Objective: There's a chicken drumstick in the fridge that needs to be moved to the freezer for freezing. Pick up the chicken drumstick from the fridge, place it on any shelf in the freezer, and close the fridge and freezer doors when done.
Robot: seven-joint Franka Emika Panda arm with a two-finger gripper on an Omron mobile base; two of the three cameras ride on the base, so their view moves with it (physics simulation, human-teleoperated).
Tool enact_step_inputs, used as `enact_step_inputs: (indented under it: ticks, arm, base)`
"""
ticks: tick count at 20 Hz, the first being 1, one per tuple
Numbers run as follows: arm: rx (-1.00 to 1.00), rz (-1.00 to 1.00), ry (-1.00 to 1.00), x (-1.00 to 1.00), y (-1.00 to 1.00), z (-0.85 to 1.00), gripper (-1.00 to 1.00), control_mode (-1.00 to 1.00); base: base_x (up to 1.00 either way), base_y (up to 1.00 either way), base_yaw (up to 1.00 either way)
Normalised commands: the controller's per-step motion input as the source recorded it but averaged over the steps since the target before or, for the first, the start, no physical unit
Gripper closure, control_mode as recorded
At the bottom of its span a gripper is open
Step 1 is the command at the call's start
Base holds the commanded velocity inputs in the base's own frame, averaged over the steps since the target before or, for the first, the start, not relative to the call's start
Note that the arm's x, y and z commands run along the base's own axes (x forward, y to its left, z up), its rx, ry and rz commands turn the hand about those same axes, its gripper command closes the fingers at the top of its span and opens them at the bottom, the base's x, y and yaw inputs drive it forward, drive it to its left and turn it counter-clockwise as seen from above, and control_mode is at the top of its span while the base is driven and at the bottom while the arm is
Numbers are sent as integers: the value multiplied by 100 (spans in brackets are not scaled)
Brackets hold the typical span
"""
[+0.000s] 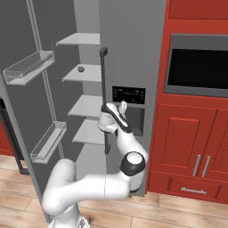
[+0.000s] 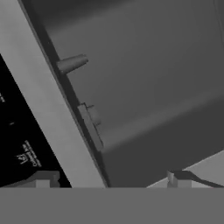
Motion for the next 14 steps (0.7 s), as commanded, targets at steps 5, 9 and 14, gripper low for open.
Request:
enact_step_inputs:
  ticks: [5, 9, 14]
  arm:
    - [18, -3, 0, -66, -36, 52, -100, -100]
    - [5, -4, 1, -100, -4, 71, -100, -100]
    - [-1, -5, 15, -98, -1, 90, -100, -100]
  base:
    - [0, 0, 0]
    - [0, 0, 0]
    - [0, 0, 0]
